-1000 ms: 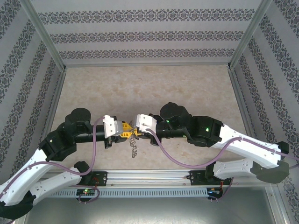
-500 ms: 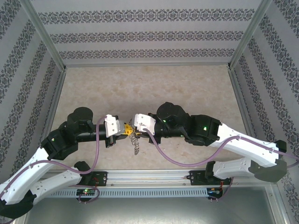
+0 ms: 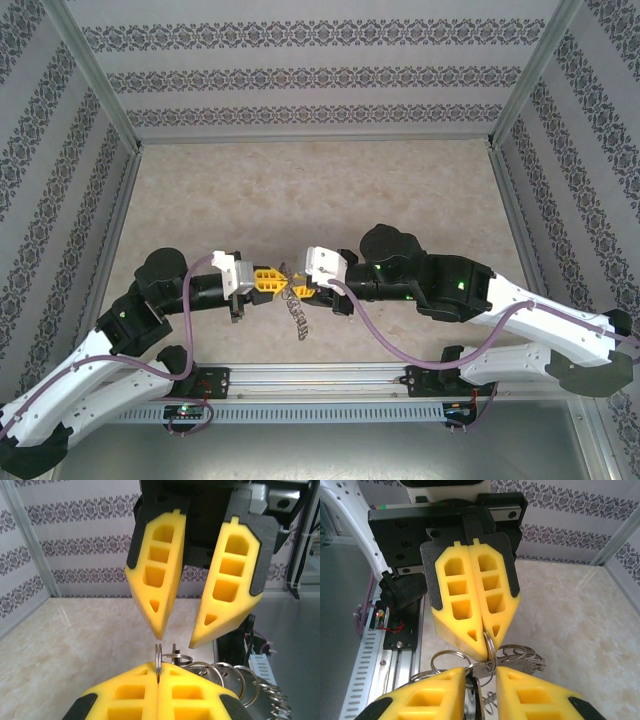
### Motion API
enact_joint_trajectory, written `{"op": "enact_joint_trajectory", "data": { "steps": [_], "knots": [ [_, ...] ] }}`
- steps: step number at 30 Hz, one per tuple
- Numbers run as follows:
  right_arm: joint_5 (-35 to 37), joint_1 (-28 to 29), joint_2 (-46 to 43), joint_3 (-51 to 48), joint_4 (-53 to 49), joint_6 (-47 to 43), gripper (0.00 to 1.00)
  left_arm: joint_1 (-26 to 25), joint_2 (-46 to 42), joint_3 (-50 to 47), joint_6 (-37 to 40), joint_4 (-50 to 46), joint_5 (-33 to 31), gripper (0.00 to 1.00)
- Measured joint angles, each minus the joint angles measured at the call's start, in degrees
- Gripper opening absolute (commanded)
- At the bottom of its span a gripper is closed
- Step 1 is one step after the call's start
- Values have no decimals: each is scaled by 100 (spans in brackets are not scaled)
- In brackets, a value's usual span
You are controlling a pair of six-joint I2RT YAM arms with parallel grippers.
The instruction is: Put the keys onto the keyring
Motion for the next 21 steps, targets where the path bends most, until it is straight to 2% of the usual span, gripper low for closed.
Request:
{"op": "enact_joint_trajectory", "data": {
  "steps": [10,21],
  "knots": [
    [-26,-2,0,-44,85,24,25,0,-131,-321,-546,949,214,0],
    [-157,-42,-66,-81,323,109,24,0,-136,-369,-671,1128,297,0]
  ]
}}
